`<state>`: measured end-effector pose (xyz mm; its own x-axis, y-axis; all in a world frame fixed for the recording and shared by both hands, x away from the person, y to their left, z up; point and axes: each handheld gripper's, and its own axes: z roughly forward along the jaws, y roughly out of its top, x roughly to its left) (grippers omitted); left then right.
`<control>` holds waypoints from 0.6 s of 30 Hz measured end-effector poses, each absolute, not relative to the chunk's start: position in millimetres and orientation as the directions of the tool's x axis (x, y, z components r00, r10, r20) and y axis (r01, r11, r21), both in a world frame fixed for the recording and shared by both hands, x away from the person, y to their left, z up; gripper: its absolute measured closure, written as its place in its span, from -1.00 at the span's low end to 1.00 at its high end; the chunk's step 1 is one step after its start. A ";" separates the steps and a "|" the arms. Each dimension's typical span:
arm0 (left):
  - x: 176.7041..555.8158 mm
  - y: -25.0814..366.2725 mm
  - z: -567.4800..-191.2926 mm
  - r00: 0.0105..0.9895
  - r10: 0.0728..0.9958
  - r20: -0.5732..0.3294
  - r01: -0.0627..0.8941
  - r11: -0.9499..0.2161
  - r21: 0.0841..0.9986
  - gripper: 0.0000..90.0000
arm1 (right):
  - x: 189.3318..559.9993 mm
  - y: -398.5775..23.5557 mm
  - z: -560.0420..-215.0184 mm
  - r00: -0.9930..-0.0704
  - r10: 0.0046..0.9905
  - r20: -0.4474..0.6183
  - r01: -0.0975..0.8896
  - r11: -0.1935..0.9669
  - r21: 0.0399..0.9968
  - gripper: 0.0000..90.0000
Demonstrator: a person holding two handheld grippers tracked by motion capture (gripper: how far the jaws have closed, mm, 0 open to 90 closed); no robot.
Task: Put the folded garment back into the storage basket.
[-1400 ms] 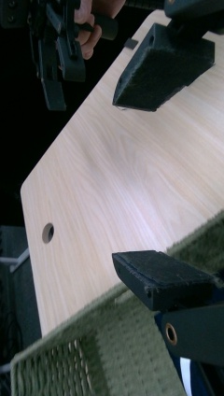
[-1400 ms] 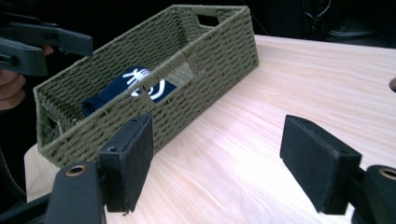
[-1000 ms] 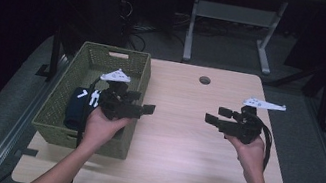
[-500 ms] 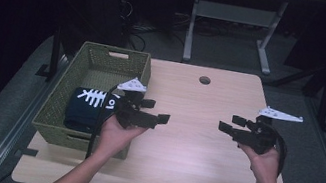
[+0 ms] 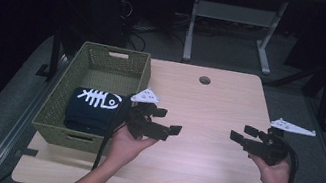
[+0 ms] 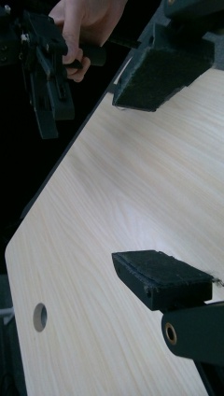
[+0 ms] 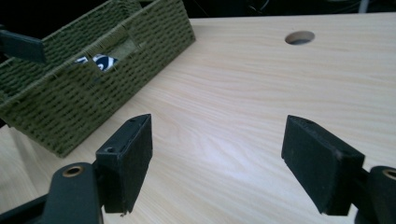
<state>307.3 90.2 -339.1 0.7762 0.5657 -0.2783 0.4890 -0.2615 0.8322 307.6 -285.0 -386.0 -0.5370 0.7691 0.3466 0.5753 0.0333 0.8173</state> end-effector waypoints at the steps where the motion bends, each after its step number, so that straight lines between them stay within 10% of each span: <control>1: 306.3 88.3 -340.0 0.781 0.561 -0.273 0.484 -0.268 0.833 -0.54 | 306.0 -287.9 -388.0 -0.533 0.772 0.347 0.574 0.028 0.819 -0.46; 18: 288.4 61.5 -364.9 0.810 0.510 -0.287 0.486 -0.311 0.817 -0.54 | 284.2 -319.9 -415.9 -0.457 0.814 0.360 0.613 -0.006 0.790 -0.46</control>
<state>288.4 61.5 -364.9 0.8105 0.5105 -0.2873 0.4855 -0.3110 0.8170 284.2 -319.9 -415.9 -0.4567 0.8136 0.3598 0.6127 -0.0056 0.7903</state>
